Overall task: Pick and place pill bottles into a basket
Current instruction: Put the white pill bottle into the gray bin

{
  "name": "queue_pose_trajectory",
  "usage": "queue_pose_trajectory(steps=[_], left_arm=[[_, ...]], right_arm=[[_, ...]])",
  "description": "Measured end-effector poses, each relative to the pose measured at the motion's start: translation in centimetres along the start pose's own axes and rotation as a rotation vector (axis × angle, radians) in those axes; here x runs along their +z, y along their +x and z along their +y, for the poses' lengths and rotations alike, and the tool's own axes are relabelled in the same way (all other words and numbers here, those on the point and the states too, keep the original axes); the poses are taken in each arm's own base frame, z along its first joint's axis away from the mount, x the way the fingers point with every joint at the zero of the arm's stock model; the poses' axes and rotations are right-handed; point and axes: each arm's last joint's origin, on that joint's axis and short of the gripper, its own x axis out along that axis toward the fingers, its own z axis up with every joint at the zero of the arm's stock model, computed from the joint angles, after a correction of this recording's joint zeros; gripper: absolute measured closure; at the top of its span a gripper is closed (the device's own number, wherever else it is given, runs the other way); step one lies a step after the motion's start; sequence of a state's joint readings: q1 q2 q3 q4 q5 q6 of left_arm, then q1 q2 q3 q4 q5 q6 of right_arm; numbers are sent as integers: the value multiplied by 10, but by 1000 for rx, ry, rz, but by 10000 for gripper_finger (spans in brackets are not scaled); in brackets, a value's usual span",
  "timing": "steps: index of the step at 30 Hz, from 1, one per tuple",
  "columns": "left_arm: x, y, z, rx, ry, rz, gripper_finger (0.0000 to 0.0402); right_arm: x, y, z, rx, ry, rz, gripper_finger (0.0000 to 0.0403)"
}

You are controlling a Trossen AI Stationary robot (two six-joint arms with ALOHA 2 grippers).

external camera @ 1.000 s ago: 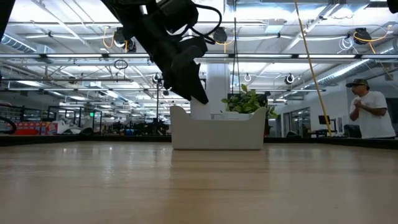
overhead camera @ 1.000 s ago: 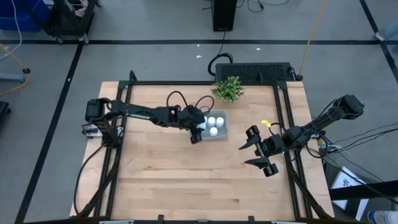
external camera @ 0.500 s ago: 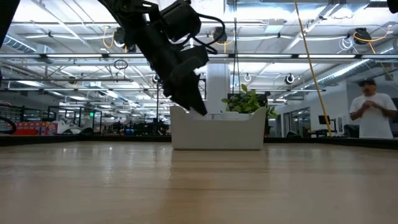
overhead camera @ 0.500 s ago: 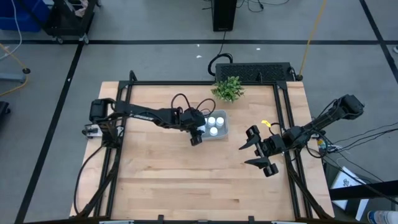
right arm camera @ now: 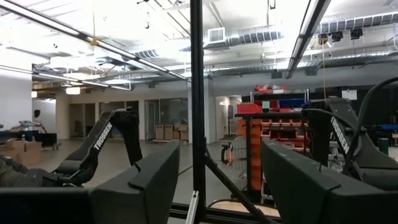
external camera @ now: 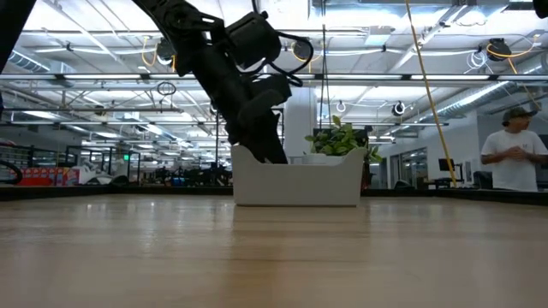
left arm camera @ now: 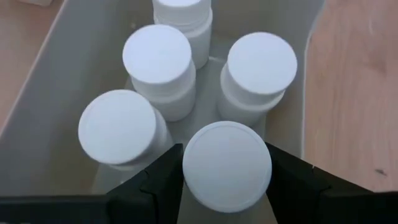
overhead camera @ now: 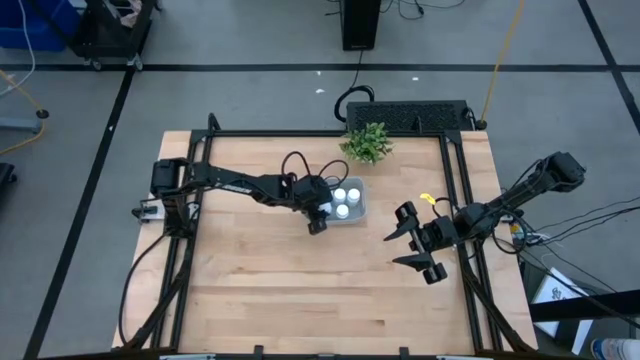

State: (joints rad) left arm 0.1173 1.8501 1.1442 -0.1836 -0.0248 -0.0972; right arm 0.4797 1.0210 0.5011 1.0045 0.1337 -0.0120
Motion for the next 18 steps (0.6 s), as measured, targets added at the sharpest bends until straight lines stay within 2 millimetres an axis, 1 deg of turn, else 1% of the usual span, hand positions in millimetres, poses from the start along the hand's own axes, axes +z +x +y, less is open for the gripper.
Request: queue_pose_trajectory(steps=[3, 10, 18], left_arm=[[0, 0, 0, -1, 1, -1, 202], [0, 0, -1, -23, -3, 2, 165], [0, 0, -1, -19, 22, -1, 161]], right_arm=[[0, 0, 0, 0, 0, 1, 183], [0, 0, 0, 0, 0, 0, 184], [0, 0, 0, -1, -2, 0, 183]])
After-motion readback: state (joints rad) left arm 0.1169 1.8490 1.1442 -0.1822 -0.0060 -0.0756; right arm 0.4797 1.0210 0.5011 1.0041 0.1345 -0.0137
